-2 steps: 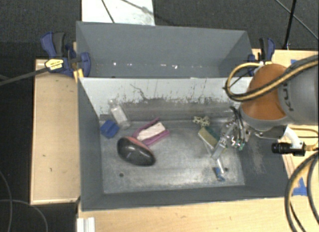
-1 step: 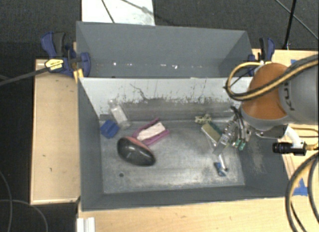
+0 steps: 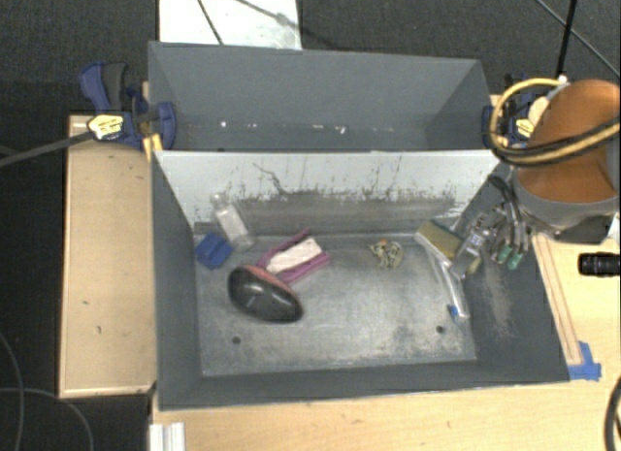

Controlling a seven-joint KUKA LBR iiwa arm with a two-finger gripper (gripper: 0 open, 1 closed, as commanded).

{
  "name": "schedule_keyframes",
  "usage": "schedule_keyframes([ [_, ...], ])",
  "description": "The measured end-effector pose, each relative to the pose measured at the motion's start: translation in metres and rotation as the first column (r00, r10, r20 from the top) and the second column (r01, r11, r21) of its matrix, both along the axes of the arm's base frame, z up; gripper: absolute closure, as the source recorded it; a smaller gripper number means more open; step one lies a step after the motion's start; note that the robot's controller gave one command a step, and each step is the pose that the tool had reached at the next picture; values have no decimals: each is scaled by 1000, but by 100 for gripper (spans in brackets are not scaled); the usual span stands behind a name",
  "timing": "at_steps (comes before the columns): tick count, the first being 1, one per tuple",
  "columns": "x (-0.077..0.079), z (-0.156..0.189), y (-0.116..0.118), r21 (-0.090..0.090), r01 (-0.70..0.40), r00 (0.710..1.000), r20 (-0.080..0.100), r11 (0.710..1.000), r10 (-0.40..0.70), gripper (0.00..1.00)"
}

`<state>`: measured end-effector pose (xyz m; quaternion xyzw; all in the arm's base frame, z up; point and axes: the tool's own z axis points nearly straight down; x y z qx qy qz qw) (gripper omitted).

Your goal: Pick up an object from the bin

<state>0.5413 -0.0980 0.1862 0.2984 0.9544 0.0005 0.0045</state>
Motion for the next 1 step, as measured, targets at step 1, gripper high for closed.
schedule_keyframes([
  [1, -6, 41, 4, 1, 41, 999, -2, 999, -41, 100],
])
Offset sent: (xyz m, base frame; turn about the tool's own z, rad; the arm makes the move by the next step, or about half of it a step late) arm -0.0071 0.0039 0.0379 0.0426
